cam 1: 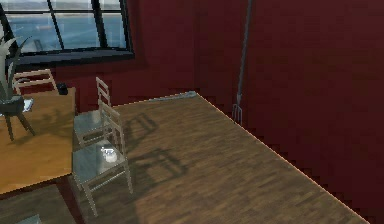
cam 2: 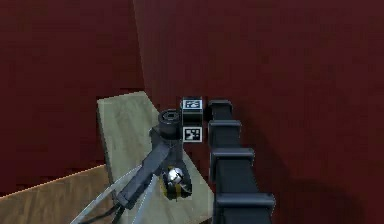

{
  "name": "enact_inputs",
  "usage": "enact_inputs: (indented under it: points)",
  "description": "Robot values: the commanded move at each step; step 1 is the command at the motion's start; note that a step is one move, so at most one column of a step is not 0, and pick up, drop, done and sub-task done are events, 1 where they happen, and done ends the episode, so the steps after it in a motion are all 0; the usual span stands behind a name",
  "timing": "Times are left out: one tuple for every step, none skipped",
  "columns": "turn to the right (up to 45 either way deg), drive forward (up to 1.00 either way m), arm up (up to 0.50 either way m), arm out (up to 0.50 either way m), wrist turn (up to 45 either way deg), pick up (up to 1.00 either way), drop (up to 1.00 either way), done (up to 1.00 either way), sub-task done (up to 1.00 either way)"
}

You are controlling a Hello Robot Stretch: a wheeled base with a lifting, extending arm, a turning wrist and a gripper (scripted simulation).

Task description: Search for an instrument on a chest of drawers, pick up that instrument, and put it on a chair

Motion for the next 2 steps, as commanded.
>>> enact_inputs:
  points:
    - [0.0,0.0,0.0,0.0,45.0,0.0,0.0,0.0,0.0]
    - [0.0,0.0,0.0,0.0,45.0,0.0,0.0,0.0,0.0]
